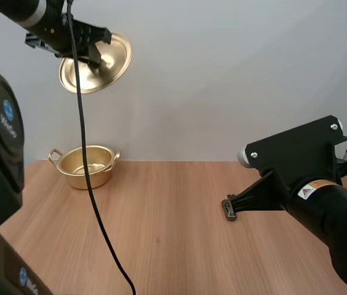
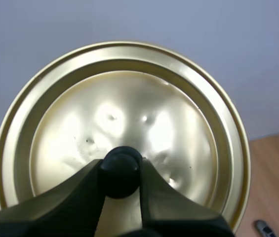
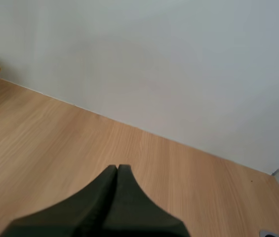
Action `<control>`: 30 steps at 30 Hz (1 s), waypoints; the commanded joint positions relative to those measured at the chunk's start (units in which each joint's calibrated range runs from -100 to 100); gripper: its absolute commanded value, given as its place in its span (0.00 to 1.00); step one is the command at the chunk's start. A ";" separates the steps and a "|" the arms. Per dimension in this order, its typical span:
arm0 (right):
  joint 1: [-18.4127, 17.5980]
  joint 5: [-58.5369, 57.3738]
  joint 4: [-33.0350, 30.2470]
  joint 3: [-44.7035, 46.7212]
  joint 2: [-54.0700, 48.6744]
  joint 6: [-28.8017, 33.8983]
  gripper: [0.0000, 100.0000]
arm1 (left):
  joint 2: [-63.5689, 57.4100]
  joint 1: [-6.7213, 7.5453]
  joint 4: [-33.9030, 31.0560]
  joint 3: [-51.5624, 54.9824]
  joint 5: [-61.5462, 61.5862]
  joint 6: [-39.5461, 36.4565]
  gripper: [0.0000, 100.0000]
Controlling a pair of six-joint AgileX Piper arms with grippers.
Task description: Open the pot, put the car inside, and close it
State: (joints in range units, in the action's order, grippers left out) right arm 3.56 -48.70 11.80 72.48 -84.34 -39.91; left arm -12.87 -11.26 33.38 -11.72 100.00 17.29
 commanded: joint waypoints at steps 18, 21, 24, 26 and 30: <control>-0.07 -4.14 11.49 -19.19 48.77 -2.79 0.26 | -34.16 -0.05 -2.32 -0.03 -3.50 -2.10 0.00; -0.07 -3.74 13.23 -20.79 51.14 -3.68 0.78 | -35.89 -0.05 -3.71 -0.03 -4.02 -2.22 0.00; -0.07 -3.54 12.78 -21.92 53.01 -3.68 0.92 | -36.81 -0.05 -4.80 -0.03 -4.10 -2.22 0.00; -0.07 -3.54 12.78 -22.43 54.00 -3.68 0.89 | -37.02 -0.05 -5.16 -0.03 -4.10 -2.22 0.00; -0.07 -6.18 12.78 -23.85 57.17 -3.68 0.88 | -37.02 -0.05 -5.38 -0.03 -4.10 -2.22 0.00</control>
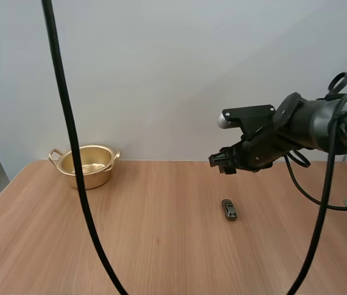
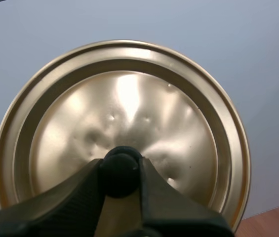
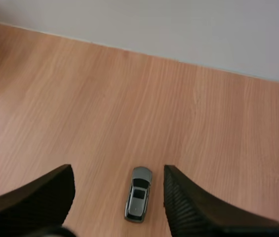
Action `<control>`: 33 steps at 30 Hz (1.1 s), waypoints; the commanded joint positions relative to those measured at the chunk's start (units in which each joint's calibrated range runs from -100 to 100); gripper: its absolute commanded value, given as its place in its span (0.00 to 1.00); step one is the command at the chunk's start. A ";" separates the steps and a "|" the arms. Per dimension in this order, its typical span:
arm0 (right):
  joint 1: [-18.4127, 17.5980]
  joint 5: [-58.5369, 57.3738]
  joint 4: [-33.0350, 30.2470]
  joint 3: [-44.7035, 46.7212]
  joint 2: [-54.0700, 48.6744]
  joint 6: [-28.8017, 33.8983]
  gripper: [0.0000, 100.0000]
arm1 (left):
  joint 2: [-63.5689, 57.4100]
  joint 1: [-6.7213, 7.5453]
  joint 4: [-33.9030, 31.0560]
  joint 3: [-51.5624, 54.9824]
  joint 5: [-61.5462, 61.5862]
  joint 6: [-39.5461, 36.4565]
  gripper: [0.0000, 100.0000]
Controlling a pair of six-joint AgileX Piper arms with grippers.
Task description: Open the pot, put the car inside, and close it
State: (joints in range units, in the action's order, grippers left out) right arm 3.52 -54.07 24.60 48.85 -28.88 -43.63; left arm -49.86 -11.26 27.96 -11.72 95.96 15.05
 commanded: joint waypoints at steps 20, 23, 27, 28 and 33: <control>-0.03 -0.76 -1.34 -1.39 14.35 0.22 0.88 | -0.02 -0.05 0.10 -0.03 2.56 0.01 0.00; -0.03 1.19 -1.34 -1.39 16.27 -0.03 0.88 | -0.02 -0.05 0.00 -0.03 2.57 0.01 0.00; -0.03 3.45 -1.94 -1.39 18.41 -0.27 0.88 | -0.02 -0.05 0.00 -0.03 2.57 0.01 0.00; -0.03 4.07 -2.42 -1.39 18.93 -0.27 0.88 | -0.02 -0.05 0.00 -0.03 2.57 0.01 0.00; -0.03 5.63 -3.39 -1.39 21.69 -0.38 0.85 | -0.02 -0.05 0.00 -0.03 2.57 0.01 0.00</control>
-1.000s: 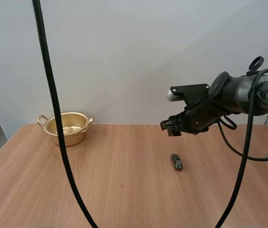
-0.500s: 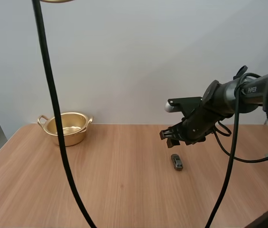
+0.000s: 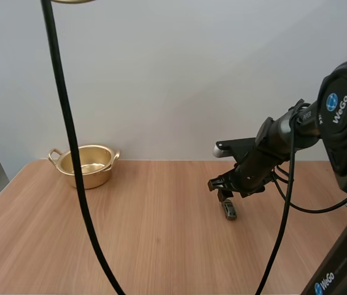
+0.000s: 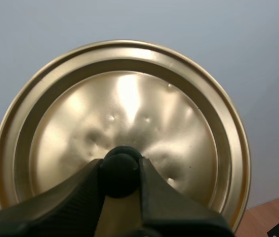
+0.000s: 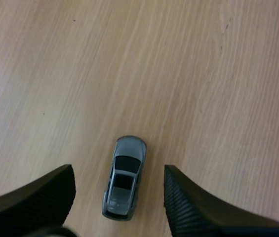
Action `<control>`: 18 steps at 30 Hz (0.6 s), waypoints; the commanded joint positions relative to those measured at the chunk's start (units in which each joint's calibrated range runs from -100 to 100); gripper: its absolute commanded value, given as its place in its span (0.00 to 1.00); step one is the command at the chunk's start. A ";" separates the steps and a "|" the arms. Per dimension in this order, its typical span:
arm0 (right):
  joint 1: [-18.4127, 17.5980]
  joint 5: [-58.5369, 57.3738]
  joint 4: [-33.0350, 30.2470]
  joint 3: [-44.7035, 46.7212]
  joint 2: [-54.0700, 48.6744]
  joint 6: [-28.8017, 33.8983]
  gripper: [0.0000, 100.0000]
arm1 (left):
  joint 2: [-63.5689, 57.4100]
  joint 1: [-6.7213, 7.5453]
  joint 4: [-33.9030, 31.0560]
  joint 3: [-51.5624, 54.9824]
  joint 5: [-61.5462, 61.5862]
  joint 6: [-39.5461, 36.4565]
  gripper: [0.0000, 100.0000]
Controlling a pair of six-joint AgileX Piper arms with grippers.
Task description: Open the pot, put the car inside, and close it
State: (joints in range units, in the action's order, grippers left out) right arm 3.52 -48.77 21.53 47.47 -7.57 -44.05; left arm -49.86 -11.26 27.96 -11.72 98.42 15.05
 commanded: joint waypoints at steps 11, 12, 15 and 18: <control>-0.03 1.30 -0.85 -0.15 5.77 -2.21 0.75 | -0.02 -0.05 0.01 -0.03 -1.14 0.01 0.00; -0.03 1.43 -0.85 -0.29 6.03 -2.21 0.74 | -0.02 -0.05 0.01 -0.03 -1.46 0.01 0.00; -0.03 2.75 -0.85 -0.29 6.52 -2.24 0.66 | -0.02 -0.05 0.26 -0.03 -1.97 0.01 0.00; -0.03 4.72 -0.85 -0.29 7.24 -3.18 0.44 | -0.02 -0.05 0.60 -0.03 -1.97 0.01 0.00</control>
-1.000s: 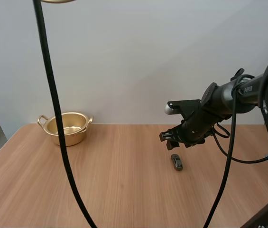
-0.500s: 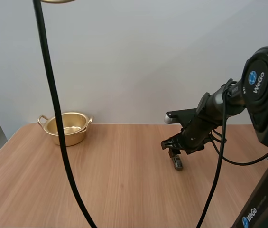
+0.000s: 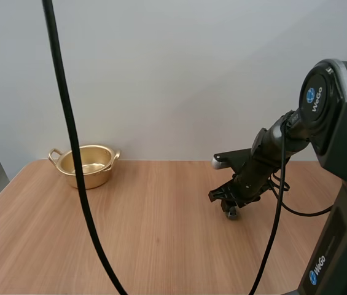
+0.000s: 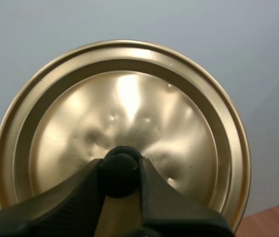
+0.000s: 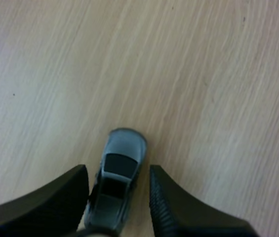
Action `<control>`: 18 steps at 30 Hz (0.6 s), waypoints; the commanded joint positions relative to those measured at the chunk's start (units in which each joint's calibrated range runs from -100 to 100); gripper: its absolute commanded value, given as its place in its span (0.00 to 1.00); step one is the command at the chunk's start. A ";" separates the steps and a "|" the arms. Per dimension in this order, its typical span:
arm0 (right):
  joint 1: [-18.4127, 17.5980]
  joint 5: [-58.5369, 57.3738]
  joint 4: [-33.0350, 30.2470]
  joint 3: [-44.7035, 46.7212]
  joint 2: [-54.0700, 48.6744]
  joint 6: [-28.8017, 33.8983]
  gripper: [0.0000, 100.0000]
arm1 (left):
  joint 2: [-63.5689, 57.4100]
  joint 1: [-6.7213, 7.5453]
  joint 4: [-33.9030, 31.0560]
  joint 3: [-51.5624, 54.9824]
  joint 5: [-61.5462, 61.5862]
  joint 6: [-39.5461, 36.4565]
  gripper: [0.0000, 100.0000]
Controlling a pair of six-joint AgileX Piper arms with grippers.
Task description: Open the pot, put the car inside, and close it
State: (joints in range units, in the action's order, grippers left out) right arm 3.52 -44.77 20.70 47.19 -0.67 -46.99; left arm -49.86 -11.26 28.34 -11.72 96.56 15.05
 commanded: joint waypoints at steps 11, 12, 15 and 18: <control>-0.03 5.16 2.35 -1.19 1.51 -3.91 0.00 | -0.02 -0.05 0.23 -0.03 -0.11 0.28 0.00; -0.03 3.80 3.24 -2.25 1.32 -4.34 0.00 | -0.02 -0.05 0.23 -0.03 -0.11 0.28 0.00; -0.03 -3.62 7.88 -6.78 0.26 -6.17 0.00 | -0.02 -0.05 0.82 -0.03 -0.11 0.28 0.00; -0.19 -14.16 13.98 -12.12 -0.46 -8.54 0.00 | -0.27 -0.05 3.91 -0.03 -0.11 0.28 0.00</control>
State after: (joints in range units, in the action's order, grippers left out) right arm 3.43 -48.79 30.00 38.38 -0.97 -54.52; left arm -50.02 -11.26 30.80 -11.72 96.56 15.34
